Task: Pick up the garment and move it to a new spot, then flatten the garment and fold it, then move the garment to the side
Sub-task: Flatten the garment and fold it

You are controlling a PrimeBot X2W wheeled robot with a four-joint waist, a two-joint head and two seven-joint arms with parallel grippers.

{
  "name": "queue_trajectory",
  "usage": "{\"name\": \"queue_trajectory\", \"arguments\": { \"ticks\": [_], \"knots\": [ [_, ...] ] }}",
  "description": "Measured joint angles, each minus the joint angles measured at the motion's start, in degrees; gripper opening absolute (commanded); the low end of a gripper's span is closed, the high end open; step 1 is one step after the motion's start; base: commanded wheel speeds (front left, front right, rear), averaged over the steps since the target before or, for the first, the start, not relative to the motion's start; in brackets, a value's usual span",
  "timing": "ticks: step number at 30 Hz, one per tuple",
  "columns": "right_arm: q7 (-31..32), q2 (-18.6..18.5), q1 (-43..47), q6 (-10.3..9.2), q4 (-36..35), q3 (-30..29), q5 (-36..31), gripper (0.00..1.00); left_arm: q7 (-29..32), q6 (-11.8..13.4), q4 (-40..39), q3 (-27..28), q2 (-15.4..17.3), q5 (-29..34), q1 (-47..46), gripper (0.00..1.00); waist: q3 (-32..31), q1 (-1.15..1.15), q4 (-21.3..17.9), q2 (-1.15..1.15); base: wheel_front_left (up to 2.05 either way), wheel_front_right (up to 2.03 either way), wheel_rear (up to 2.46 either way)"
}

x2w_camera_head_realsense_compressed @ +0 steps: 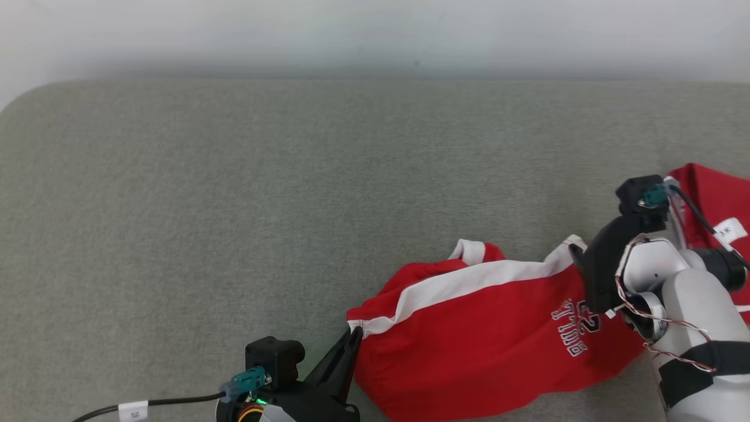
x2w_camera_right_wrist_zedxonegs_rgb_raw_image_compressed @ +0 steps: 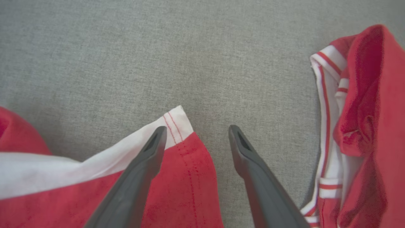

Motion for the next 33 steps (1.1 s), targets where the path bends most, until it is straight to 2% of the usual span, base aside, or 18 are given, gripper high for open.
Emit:
{"name": "queue_trajectory", "arguments": {
  "ticks": [6, 7, 8, 9, 10, 16, 26, 28, 30, 32, 33],
  "knots": [
    [2.4, -3.1, -2.4, 0.0, 0.5, 5.7, 1.5, 1.0, -0.1, -0.1, 0.3, 0.0, -0.5, 0.0, -0.2, 0.0, 2.4, 0.0, 2.6, 0.0, 0.0, 0.0, 0.0],
    [2.9, -3.5, -2.6, 0.0, 0.6, 6.1, 1.6, 0.93, -0.1, -0.1, 0.4, -0.1, -0.5, -0.1, -0.2, 0.0, 2.7, 0.0, 2.8, 0.0, 0.0, 0.0, 0.0],
    [3.4, -3.8, -2.7, 0.0, 0.7, 6.3, 1.6, 0.92, -0.1, -0.1, 0.4, -0.1, -0.6, -0.1, -0.3, 0.0, 3.0, 0.0, 3.1, 0.0, 0.0, 0.0, 0.0],
    [3.8, -4.1, -2.7, 0.0, 0.7, 6.3, 1.7, 0.93, -0.1, -0.2, 0.5, -0.1, -0.7, -0.1, -0.5, 0.0, 3.2, 0.0, 3.3, 0.0, 0.0, 0.0, 0.0],
    [4.1, -4.5, -2.7, 0.0, 0.6, 6.4, 1.8, 1.0, -0.3, -0.3, 0.5, -0.1, -0.8, -0.1, -0.7, 0.0, 3.4, 0.0, 3.4, 0.0, 0.0, 0.0, 0.0],
    [4.3, -6.8, -2.2, 0.0, -2.9, 6.2, 0.0, 1.0, -0.5, -0.5, 0.5, -0.3, -0.9, -0.1, -0.9, 0.0, 4.0, 0.0, 3.8, 0.0, 0.0, 0.0, 0.0],
    [6.6, -7.5, 3.4, 0.0, -10.7, 6.8, -0.3, 1.0, -0.5, -0.5, 0.4, -0.2, -1.0, -0.5, -1.1, 0.0, 5.2, -0.01, 3.7, 0.0, 0.0, 0.0, 0.0],
    [6.7, -7.5, 3.5, 0.0, -11.1, 7.5, -0.3, 0.92, -0.5, -0.5, 0.5, -0.4, -1.1, -0.5, -1.4, 0.0, 5.5, -0.02, 3.8, 0.0, 0.0, 0.0, 0.0],
    [6.9, -7.6, 3.4, 0.0, -11.1, 8.6, -0.3, 0.47, -0.5, -0.5, 0.5, -0.5, -1.2, -0.5, -1.8, 0.0, 5.8, -0.01, 4.0, 0.0, 0.0, 0.0, 0.0],
    [7.1, -8.0, 3.3, 0.0, -11.3, 9.9, 0.0, 0.35, -0.5, -0.6, 0.7, -0.6, -1.4, -0.5, -2.0, 0.0, 5.9, -0.02, 4.2, 0.0, 0.0, 0.0, 0.0],
    [6.8, -8.3, 3.2, 0.0, -11.5, 10.5, 0.1, 0.2, -0.5, -0.6, 0.8, -0.7, -1.4, -0.5, -2.0, 0.0, 5.9, -0.02, 4.4, 0.0, 0.0, 0.0, 0.0]
  ]
}}
